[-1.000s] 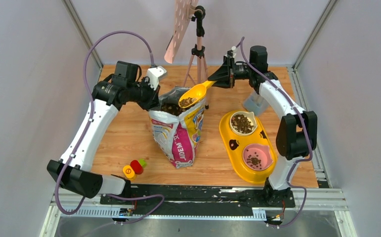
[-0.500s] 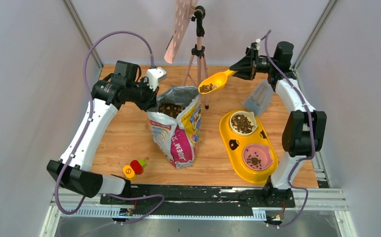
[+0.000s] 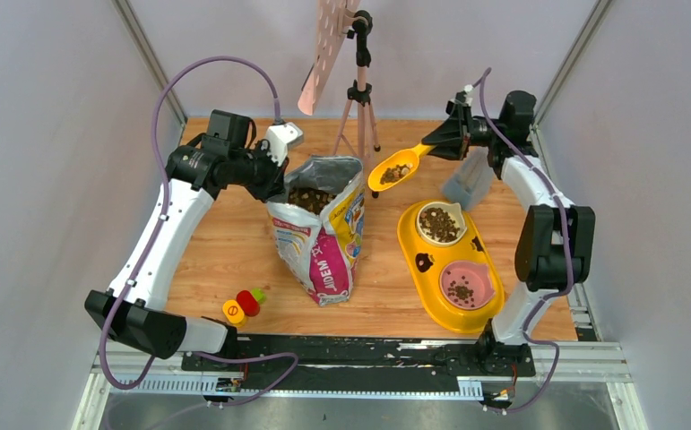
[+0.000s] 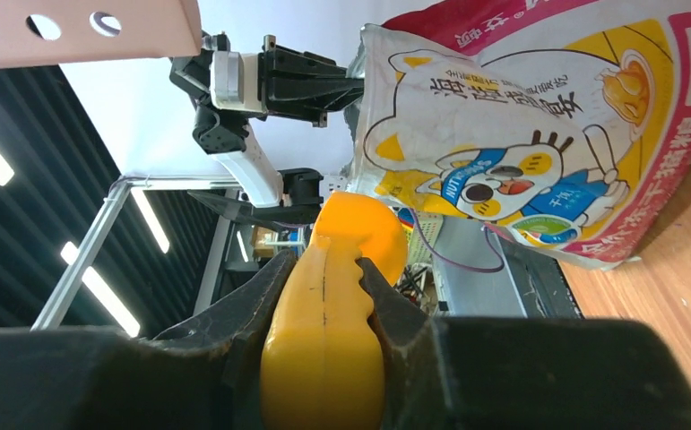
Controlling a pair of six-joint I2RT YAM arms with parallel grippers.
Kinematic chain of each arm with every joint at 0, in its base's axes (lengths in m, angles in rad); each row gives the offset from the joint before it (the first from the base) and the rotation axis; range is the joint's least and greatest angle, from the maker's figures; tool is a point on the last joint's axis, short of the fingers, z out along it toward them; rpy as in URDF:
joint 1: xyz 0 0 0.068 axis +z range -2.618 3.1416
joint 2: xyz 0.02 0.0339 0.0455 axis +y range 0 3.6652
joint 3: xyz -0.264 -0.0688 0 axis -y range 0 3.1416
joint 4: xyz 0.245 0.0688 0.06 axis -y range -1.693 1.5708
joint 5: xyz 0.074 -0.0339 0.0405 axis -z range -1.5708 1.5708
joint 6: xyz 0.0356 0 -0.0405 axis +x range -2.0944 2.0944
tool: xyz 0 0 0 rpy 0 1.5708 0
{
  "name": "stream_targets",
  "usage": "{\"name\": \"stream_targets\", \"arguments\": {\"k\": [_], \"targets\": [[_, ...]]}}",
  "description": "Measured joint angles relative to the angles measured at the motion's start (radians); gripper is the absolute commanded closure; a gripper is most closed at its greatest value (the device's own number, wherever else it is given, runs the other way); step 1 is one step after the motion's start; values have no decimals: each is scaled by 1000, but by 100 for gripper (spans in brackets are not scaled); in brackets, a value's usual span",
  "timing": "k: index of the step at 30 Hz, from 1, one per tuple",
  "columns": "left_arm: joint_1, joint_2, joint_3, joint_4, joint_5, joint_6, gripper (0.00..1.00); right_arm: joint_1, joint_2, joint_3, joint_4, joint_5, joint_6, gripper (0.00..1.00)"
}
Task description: Serve the pet food
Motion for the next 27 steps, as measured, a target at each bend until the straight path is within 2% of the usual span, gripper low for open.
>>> {"name": "stream_targets", "arguments": {"k": [4,7,11,15,20,27], "targets": [[0,0,-5,7,6,10,100,-67,-66,-66,40,-18,-12,100],[2,-9,-22,27,11,11,100,-114,-115,-100,8,-26,-80,100],[4,-39,-61,61,20,9,100,-172,-146,-87,-244,-30,-340,100],[5,-80,-106,90,29,7,100,-231,-149,-107,-420,-29,-499,100],[6,-118,-151,123,35,7,100,-313,-161,-180,-510,-28,-582,100],[9,-136,-174,148,50,0,100,-383,-222,-227,-554,-24,-627,100]]}}
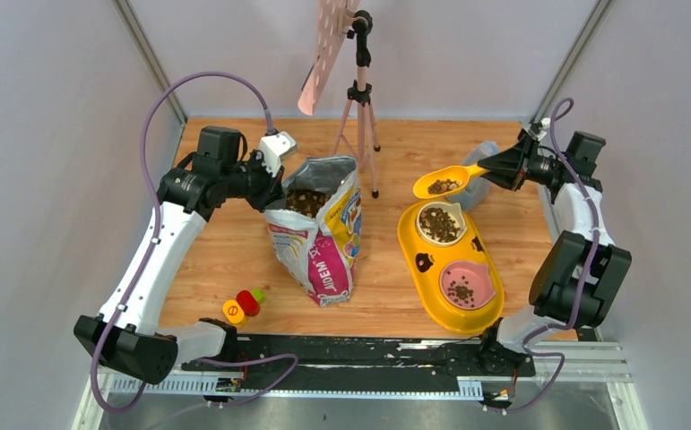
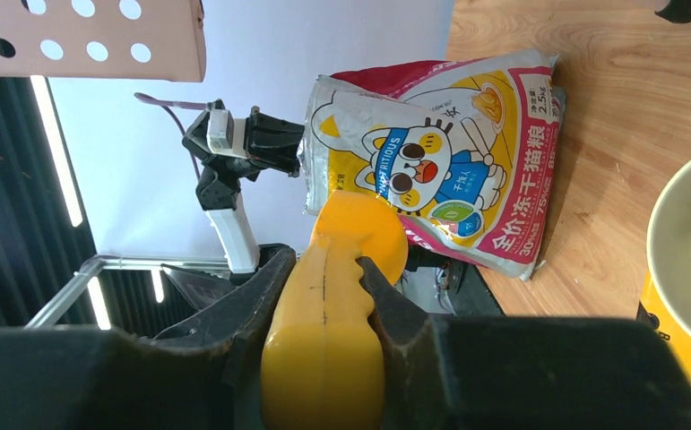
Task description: Serve the pet food
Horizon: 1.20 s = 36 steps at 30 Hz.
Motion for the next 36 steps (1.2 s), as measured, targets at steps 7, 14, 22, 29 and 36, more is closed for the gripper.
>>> {"name": "stream_targets", "arguments": {"k": [7,14,22,29,36], "targets": [[0,0,0,0,2,-5,100,-56,-70,8,-111,0,-129,100],[0,0,0,0,2,-5,100,-105,-40,98,-393,10,-408,100],[0,0,0,0,5,-6,100,-146,31,205,-759,58,-788,100],[0,0,0,0,9,-6,100,-178,61,236,-1009,123,-1057,100],[0,0,-6,11,17,-12,100,-204,96,272,-1205,175,-1277,100]]}}
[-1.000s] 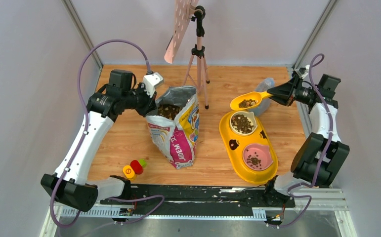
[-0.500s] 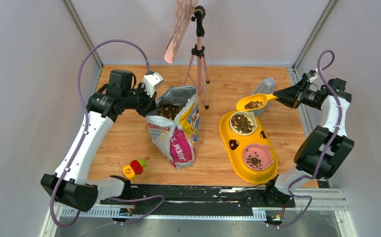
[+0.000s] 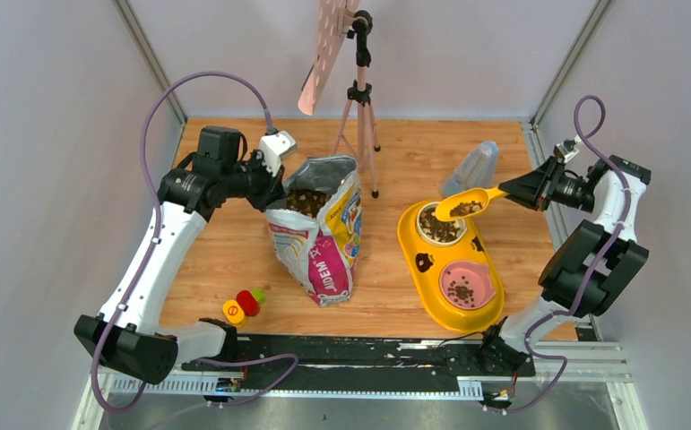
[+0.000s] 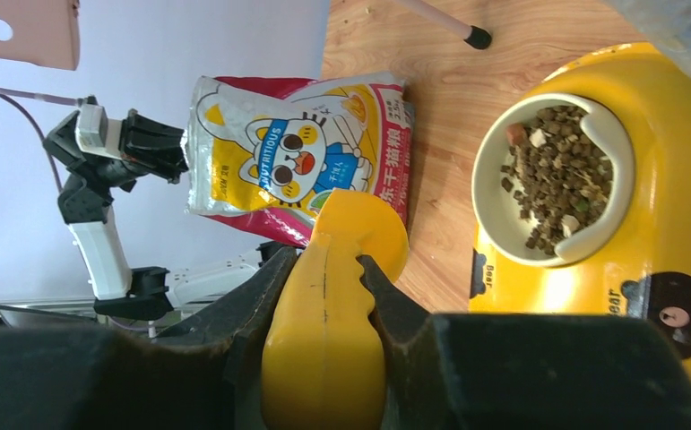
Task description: Serve the pet food
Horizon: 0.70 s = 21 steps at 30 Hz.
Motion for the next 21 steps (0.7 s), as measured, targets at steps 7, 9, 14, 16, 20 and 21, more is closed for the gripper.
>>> {"name": "stream_targets", "arguments": {"k": [7,9,14,16,20,21], "targets": [[0,2,-2,6,6,-6,100,-39,10,5,-76,64,-109,100],[0,4,-2,8,6,-8,100,-45,10,5,-82,75,-124,100],[0,9,-2,14,7,-11,100,-63,11,5,-94,102,-151,100],[0,11,-2,16,9,-13,100,-72,11,5,-95,114,-162,100],[0,14,-2,19,11,-13,100,-88,11,4,-95,136,-182,100],[0,14,-2,19,11,-13,100,-91,11,3,-95,141,-186,100]]}}
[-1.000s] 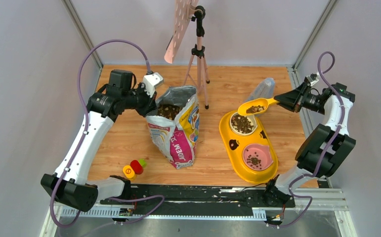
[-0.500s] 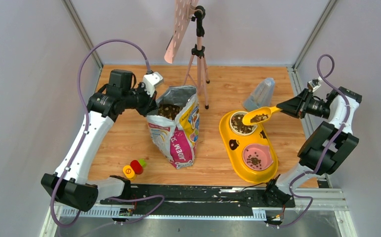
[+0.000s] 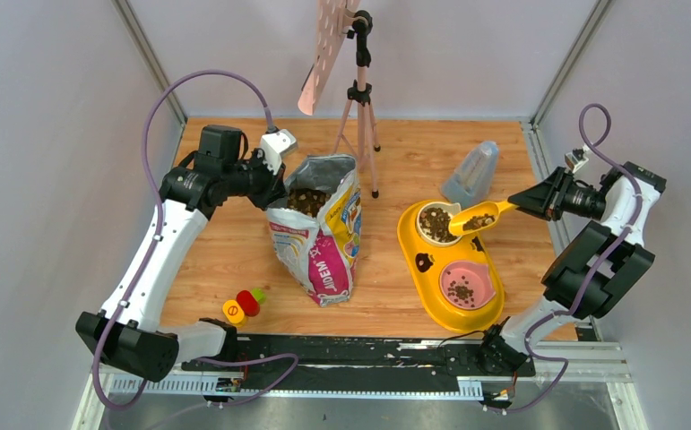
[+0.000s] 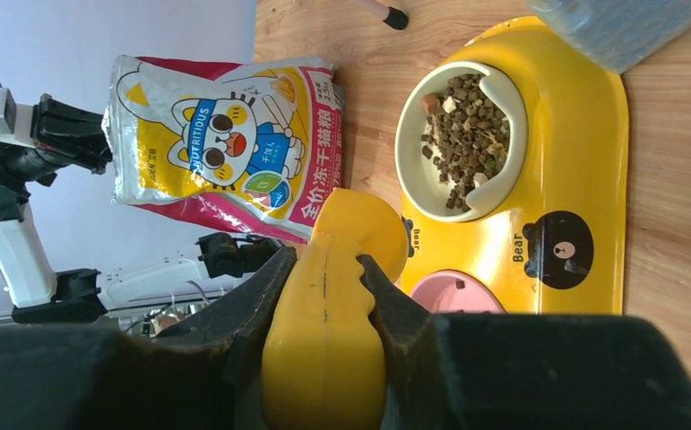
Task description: Serve the pet food
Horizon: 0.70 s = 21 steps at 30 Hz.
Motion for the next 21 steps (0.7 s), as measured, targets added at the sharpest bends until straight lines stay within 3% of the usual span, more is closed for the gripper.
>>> {"name": "stream_targets", "arguments": {"k": [21], "targets": [[0,1,0,1,0,0,100,-53,-2,-163,-2,182,-146,100]]}}
